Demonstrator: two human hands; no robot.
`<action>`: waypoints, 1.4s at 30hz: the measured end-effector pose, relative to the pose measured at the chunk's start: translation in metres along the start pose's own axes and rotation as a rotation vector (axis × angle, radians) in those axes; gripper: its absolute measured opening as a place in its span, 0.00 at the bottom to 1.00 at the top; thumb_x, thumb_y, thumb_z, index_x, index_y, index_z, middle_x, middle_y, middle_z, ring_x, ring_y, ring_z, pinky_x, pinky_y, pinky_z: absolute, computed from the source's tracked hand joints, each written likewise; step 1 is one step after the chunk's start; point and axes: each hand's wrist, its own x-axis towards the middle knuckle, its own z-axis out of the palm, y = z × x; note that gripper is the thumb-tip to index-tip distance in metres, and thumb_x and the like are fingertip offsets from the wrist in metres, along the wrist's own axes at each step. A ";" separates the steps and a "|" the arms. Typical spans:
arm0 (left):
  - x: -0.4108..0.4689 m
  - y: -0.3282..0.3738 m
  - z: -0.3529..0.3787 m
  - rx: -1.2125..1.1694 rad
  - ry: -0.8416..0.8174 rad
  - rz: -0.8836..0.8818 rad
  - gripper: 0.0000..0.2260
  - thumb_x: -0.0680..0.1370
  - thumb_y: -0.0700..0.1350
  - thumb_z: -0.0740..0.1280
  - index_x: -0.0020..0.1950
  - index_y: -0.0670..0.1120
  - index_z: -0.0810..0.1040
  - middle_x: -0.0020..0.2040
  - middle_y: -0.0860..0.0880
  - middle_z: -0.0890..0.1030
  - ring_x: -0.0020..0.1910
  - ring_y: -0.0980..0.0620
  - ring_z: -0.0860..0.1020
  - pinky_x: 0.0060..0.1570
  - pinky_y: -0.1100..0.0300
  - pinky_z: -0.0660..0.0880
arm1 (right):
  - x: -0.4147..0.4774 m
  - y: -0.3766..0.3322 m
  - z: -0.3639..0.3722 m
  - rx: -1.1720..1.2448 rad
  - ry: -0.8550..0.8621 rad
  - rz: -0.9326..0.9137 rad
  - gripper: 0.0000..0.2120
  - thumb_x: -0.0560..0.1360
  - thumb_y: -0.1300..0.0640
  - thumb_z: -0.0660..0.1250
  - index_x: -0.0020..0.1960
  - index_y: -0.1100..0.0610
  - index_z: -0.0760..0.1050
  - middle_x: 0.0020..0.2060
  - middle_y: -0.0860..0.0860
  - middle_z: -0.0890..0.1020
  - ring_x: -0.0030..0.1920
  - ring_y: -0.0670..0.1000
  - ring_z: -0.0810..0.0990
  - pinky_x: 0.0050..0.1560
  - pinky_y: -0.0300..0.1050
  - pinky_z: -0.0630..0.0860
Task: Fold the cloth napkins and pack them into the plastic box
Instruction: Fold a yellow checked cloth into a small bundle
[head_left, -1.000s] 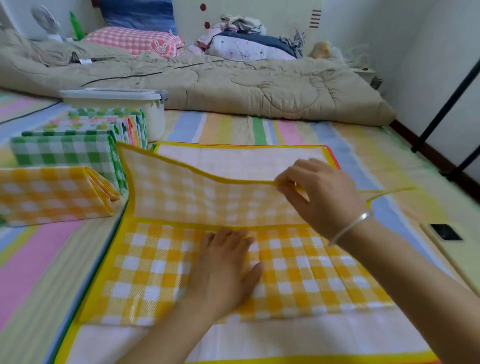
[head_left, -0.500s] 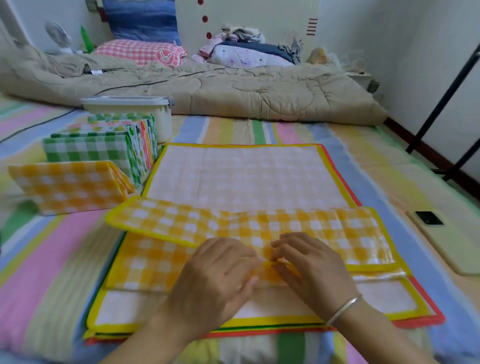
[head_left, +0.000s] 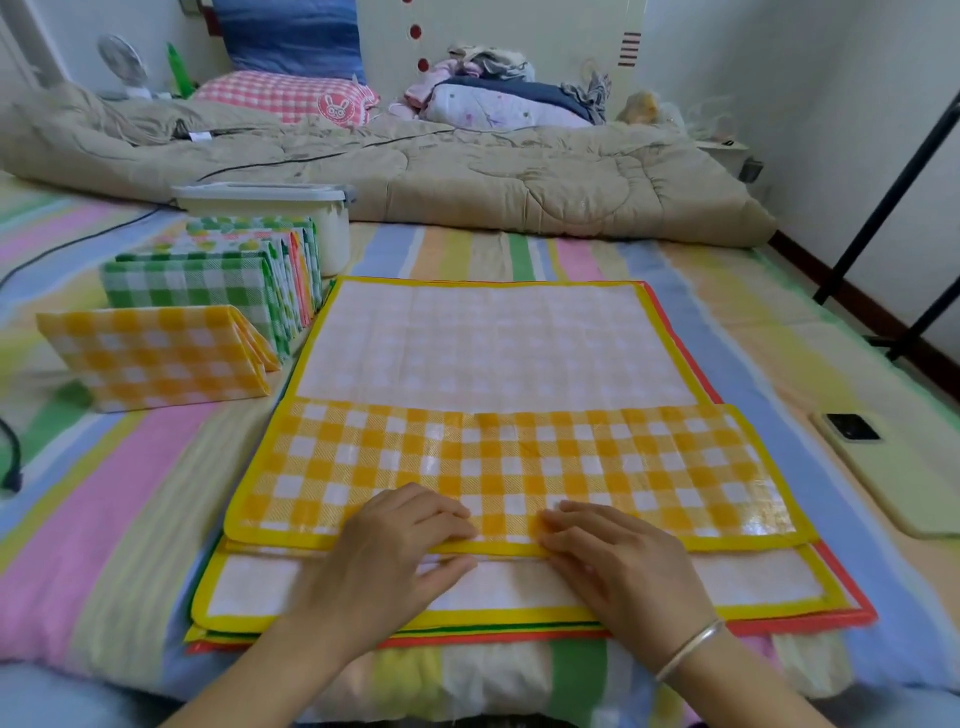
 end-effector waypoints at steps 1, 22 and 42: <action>0.000 0.001 0.000 -0.003 0.003 0.006 0.11 0.76 0.58 0.68 0.51 0.54 0.85 0.51 0.62 0.82 0.51 0.62 0.78 0.47 0.62 0.78 | 0.000 -0.001 0.000 0.010 0.005 0.010 0.11 0.76 0.48 0.63 0.46 0.49 0.84 0.50 0.42 0.84 0.54 0.46 0.83 0.45 0.42 0.82; 0.077 -0.009 0.017 0.376 -0.472 -0.289 0.40 0.73 0.75 0.41 0.81 0.57 0.40 0.81 0.52 0.36 0.79 0.45 0.33 0.75 0.36 0.35 | 0.000 -0.004 -0.006 0.021 -0.170 0.135 0.13 0.74 0.43 0.63 0.43 0.47 0.84 0.48 0.39 0.85 0.52 0.43 0.83 0.42 0.41 0.82; 0.029 -0.046 -0.004 0.537 -0.328 -0.797 0.35 0.79 0.68 0.38 0.82 0.51 0.42 0.82 0.46 0.42 0.80 0.49 0.39 0.77 0.42 0.38 | 0.078 0.024 0.049 -0.196 -0.627 0.448 0.29 0.82 0.40 0.40 0.79 0.47 0.36 0.78 0.43 0.37 0.77 0.46 0.34 0.76 0.54 0.34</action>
